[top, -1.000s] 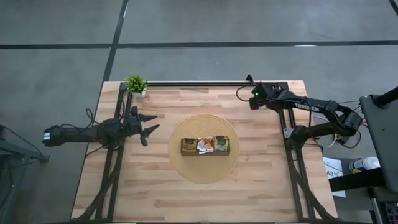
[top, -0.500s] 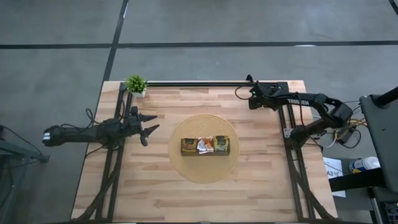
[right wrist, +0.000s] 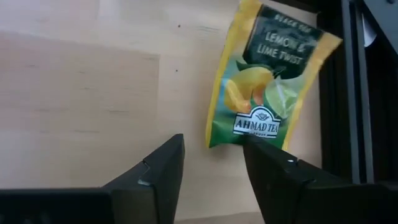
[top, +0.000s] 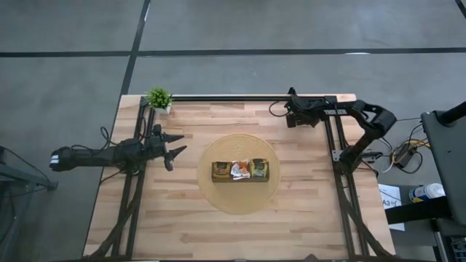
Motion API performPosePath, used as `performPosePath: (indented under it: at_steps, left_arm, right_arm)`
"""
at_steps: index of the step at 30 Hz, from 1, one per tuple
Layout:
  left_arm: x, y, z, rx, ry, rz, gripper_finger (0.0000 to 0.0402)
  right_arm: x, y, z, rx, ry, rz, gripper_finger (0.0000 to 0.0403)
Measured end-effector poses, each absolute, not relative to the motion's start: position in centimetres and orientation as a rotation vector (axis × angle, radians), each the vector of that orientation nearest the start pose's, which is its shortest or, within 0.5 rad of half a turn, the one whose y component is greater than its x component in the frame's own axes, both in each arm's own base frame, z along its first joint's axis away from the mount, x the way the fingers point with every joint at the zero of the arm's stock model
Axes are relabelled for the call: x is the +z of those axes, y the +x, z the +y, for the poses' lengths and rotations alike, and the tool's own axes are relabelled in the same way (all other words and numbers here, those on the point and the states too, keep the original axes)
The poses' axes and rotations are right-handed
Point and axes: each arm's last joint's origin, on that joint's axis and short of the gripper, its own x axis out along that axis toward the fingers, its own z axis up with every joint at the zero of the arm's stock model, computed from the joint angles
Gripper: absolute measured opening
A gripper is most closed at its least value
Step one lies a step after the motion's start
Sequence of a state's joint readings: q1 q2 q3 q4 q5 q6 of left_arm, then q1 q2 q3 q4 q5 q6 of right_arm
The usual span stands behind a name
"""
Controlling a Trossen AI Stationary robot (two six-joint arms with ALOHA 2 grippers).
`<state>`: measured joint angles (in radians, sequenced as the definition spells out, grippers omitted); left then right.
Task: Pick & Place Tea
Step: Put the lemon tea sachet into the right section of the wooden organizer
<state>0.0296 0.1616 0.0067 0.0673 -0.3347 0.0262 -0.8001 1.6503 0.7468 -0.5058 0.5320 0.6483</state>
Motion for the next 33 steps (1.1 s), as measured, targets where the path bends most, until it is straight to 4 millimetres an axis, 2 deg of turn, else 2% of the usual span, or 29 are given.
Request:
performPosePath:
  at_steps: [6, 13, 17, 21, 26, 33]
  left_arm:
    - [15.9, 10.5, 1.3, 0.363, 0.039, 0.091, 0.0202]
    - [15.9, 10.5, 1.3, 0.363, 0.039, 0.092, 0.0202]
    - [15.9, 10.5, 1.3, 0.363, 0.040, 0.092, 0.0202]
    - [15.9, 10.5, 1.3, 0.363, 0.039, 0.092, 0.0202]
    - [15.9, 10.5, 1.3, 0.363, 0.039, 0.091, 0.0202]
    - [15.9, 10.5, 1.3, 0.364, 0.039, 0.092, 0.0202]
  right_arm:
    - [11.9, 16.8, -19.2, -1.510, 0.647, 1.136, 0.0115]
    - [11.8, 16.8, -19.0, -1.454, 0.651, 1.183, 0.0017]
    - [11.9, 16.9, -18.8, -1.413, 0.650, 1.199, 0.0009]
    - [12.4, 17.2, -18.3, -1.291, 0.655, 1.212, 0.0009]
    - [13.9, 17.8, -17.4, -1.198, 0.679, 1.148, 0.0008]
    - [16.7, 18.5, -16.9, -1.199, 0.552, 0.983, 0.0008]
